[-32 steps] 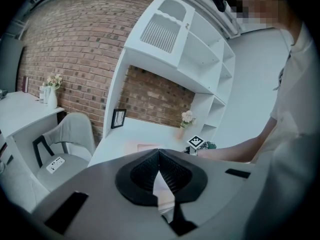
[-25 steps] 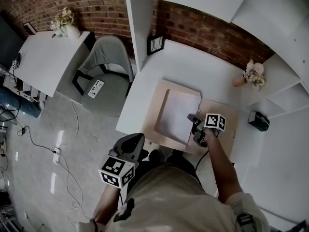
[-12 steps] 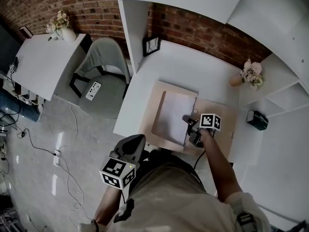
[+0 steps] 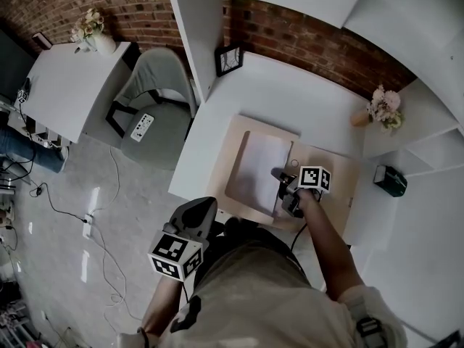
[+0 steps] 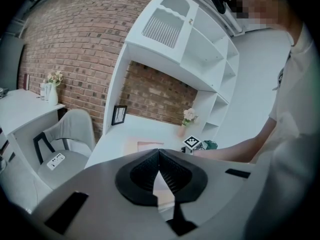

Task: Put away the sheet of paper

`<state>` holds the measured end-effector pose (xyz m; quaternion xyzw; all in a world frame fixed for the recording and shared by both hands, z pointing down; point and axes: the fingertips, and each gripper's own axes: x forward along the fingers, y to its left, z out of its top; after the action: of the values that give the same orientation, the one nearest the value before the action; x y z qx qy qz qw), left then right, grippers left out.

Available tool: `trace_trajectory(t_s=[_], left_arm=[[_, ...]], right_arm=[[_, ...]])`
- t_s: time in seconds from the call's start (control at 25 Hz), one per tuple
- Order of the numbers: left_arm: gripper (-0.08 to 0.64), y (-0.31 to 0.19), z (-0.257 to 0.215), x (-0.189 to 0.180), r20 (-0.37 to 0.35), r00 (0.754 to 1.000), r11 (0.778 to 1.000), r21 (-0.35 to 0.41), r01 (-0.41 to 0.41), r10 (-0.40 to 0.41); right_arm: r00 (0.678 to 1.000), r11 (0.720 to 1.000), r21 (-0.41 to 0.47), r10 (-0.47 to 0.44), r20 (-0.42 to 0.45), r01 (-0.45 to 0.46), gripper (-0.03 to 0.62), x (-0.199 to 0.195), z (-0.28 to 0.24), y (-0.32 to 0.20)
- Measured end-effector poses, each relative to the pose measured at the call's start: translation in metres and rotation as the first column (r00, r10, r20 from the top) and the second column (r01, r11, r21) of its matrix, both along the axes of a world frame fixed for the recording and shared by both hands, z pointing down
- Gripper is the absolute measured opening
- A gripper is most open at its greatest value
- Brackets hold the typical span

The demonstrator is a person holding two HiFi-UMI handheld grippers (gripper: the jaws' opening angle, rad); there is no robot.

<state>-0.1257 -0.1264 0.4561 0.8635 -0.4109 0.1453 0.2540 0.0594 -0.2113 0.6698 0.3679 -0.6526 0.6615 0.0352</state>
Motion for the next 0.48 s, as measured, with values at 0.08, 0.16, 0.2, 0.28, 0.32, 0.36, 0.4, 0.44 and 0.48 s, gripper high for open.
trace_trajectory(t_s=[0.08, 0.16, 0.2, 0.28, 0.32, 0.36, 0.4, 0.44, 0.48], left_arm=[[0.015, 0.001, 0.001, 0.001, 0.005, 1.0, 1.0, -0.001, 0.006, -0.006], [0.017, 0.001, 0.001, 0.003, 0.006, 1.0, 1.0, -0.006, 0.017, -0.017], [0.015, 0.002, 0.001, 0.004, 0.007, 1.0, 1.0, -0.009, 0.022, -0.022], [0.015, 0.002, 0.001, 0.005, 0.009, 1.0, 1.0, -0.012, 0.028, -0.028], [0.015, 0.002, 0.001, 0.005, 0.01, 0.999, 0.999, -0.014, 0.031, -0.031], [0.015, 0.003, 0.001, 0.005, 0.012, 0.999, 0.999, -0.016, 0.034, -0.034], [0.015, 0.003, 0.001, 0.005, 0.014, 0.999, 0.999, -0.018, 0.038, -0.037], [0.015, 0.004, 0.002, 0.005, 0.017, 0.999, 0.999, -0.02, 0.04, -0.04], [0.015, 0.004, 0.002, 0.005, 0.019, 0.999, 0.999, -0.022, 0.041, -0.041]], right_arm=[[1.0, 1.0, -0.001, -0.008, 0.007, 0.008, 0.028, -0.002, 0.001, -0.001], [1.0, 1.0, -0.004, -0.016, 0.019, 0.016, 0.028, -0.005, 0.002, -0.001], [1.0, 1.0, -0.006, -0.019, 0.025, 0.019, 0.028, -0.006, 0.002, -0.001], [0.999, 1.0, -0.009, -0.023, 0.034, 0.023, 0.028, -0.009, 0.002, -0.002], [0.999, 1.0, -0.009, -0.023, 0.037, 0.024, 0.028, -0.011, 0.002, -0.003], [0.999, 1.0, -0.009, -0.024, 0.042, 0.024, 0.028, -0.013, 0.001, -0.004], [0.999, 1.0, -0.008, -0.023, 0.047, 0.024, 0.028, -0.015, 0.001, -0.005], [0.998, 1.0, -0.008, -0.021, 0.052, 0.022, 0.028, -0.016, 0.001, -0.006], [0.998, 1.0, -0.007, -0.017, 0.057, 0.017, 0.028, -0.017, 0.0, -0.007]])
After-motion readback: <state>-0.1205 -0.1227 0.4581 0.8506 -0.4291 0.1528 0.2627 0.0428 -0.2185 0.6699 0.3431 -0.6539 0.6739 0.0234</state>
